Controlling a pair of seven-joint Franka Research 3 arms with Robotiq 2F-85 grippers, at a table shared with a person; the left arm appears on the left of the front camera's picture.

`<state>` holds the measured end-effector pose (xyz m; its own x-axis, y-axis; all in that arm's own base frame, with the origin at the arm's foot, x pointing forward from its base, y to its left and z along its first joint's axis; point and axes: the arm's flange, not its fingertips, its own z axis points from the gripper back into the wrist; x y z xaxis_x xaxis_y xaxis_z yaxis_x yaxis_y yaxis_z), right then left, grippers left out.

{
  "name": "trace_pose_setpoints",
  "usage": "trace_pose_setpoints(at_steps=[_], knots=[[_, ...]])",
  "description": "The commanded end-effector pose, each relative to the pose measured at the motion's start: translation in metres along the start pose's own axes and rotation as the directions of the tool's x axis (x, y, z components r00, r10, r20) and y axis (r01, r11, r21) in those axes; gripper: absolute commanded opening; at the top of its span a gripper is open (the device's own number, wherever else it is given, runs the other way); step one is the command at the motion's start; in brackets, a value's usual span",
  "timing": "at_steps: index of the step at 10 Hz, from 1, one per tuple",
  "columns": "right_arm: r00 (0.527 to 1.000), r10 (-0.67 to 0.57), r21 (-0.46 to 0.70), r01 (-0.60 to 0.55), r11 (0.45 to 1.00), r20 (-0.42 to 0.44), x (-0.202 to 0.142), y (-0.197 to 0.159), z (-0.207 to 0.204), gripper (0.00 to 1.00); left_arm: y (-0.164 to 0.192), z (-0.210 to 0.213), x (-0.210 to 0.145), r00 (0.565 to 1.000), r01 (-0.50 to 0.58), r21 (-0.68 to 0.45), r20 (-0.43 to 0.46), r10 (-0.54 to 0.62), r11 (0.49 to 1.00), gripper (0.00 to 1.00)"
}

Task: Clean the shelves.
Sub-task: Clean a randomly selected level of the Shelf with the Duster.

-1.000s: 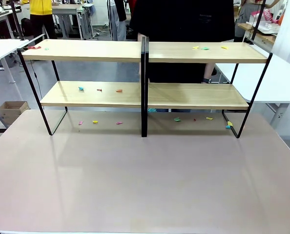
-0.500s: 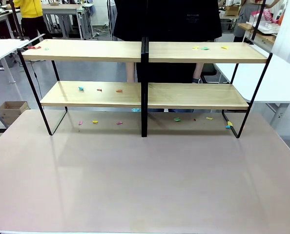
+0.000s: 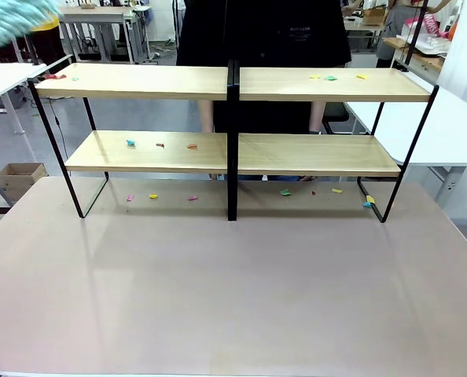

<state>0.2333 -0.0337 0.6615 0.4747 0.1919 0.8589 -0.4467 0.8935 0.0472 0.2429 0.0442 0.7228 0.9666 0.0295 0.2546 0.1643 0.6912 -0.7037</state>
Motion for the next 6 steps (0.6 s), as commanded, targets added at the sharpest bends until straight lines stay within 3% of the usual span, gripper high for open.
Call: trace_pose_setpoints(at_steps=[1, 3, 6], knots=[[1.0, -0.004, 0.009, 0.004, 1.0, 0.002, 0.0, 0.0, 0.0, 1.0, -0.03, -0.047, 0.035, 0.999, -0.037, 0.117, 0.016, 0.035, 0.992, 0.13], [1.0, -0.004, 0.009, 0.004, 1.0, 0.002, 0.0, 0.0, 0.0, 1.0, -0.045, -0.088, 0.074, 0.997, -0.066, 0.245, 0.043, 0.057, 0.967, 0.13], [1.0, -0.004, 0.009, 0.004, 1.0, 0.002, 0.0, 0.0, 0.0, 1.0, -0.04, -0.111, 0.091, 0.993, -0.116, 0.407, 0.036, 0.111, 0.906, 0.13]])
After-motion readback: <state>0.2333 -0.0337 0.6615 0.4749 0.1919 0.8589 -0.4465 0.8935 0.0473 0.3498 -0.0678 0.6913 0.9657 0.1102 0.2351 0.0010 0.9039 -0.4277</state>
